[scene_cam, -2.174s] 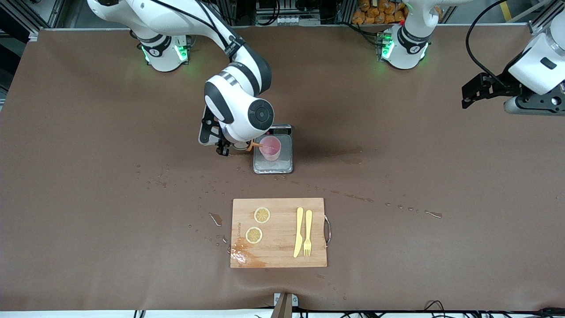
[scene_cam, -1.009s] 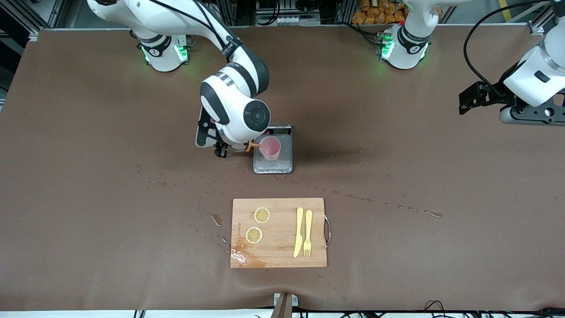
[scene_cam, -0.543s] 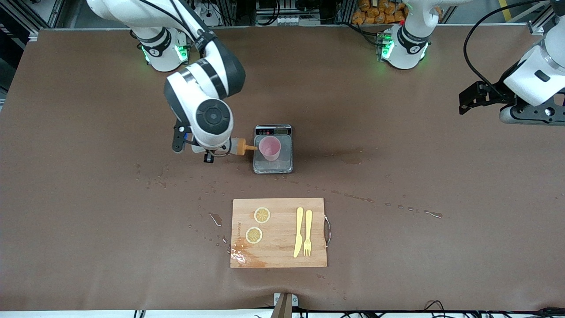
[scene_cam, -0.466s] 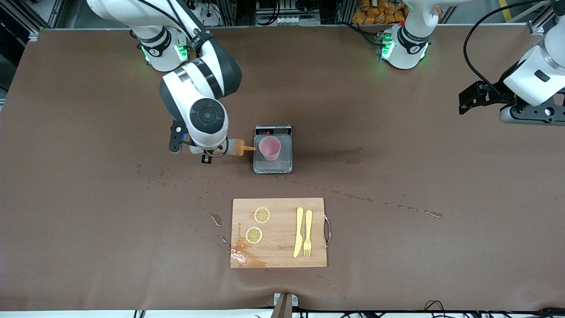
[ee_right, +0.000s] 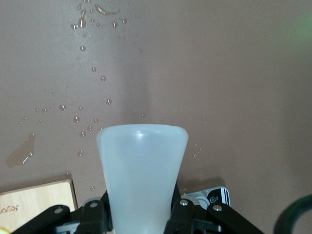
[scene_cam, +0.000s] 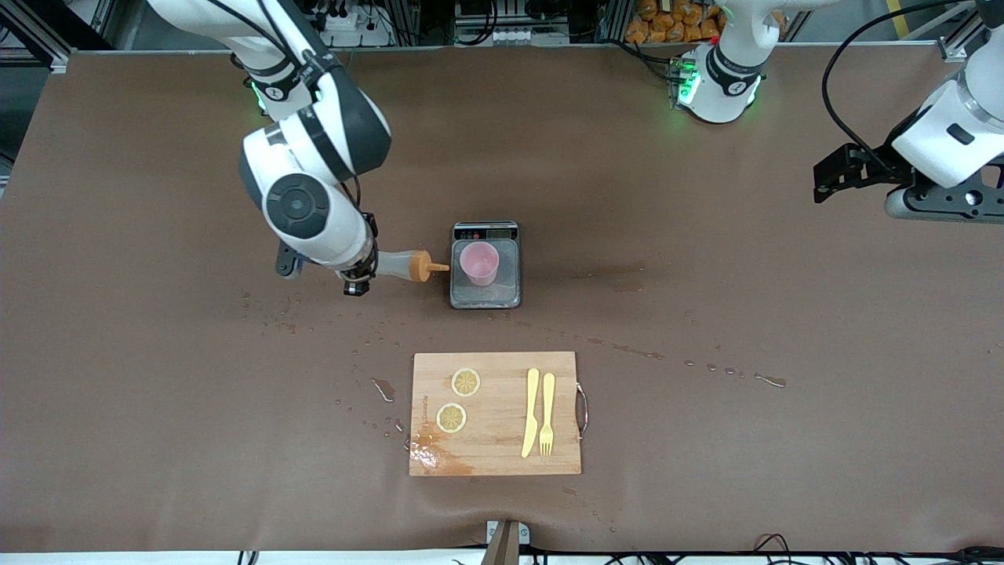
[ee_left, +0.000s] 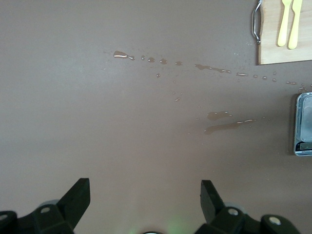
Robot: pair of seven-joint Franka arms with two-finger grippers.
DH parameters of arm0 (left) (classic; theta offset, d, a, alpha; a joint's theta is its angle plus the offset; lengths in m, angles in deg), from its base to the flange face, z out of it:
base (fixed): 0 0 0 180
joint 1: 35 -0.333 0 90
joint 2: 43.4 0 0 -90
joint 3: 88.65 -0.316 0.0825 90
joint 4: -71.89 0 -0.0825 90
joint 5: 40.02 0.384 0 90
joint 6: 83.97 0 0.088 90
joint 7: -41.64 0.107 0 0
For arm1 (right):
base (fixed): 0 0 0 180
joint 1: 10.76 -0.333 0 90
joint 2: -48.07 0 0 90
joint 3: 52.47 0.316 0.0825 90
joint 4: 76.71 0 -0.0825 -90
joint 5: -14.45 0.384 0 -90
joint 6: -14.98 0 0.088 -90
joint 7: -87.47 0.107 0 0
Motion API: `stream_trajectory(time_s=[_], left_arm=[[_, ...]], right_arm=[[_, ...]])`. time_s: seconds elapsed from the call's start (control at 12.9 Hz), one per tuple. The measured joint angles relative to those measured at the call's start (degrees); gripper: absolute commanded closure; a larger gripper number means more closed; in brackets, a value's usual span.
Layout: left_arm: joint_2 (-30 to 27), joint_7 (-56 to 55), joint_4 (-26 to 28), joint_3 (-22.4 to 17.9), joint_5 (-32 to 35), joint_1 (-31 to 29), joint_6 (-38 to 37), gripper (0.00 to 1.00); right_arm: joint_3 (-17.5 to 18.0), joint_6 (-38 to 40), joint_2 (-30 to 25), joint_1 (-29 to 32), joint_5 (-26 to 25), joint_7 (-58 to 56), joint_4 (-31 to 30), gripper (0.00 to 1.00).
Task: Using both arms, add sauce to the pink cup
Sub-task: 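Carry the bottle with the right gripper away from the cup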
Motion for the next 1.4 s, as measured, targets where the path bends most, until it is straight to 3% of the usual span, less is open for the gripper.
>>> stream_trajectory(time_s=[0.39,0.78,1.4], left_arm=[[0.0,0.0,-0.5,0.0,0.0,0.0,0.0,0.0],[0.0,0.0,-0.5,0.0,0.0,0.0,0.0,0.0],[0.0,0.0,-0.5,0.0,0.0,-0.1,0.0,0.0]], right_arm=[[-0.2,-3.0,-4.1,7.9,10.5,-13.4,-6.0,1.0],[-0.4,-3.2,-4.7,15.3,22.1,-28.0,-9.1,1.0],[-0.5,-1.6,-5.4,27.8,36.5,-52.3,-17.1,1.0]])
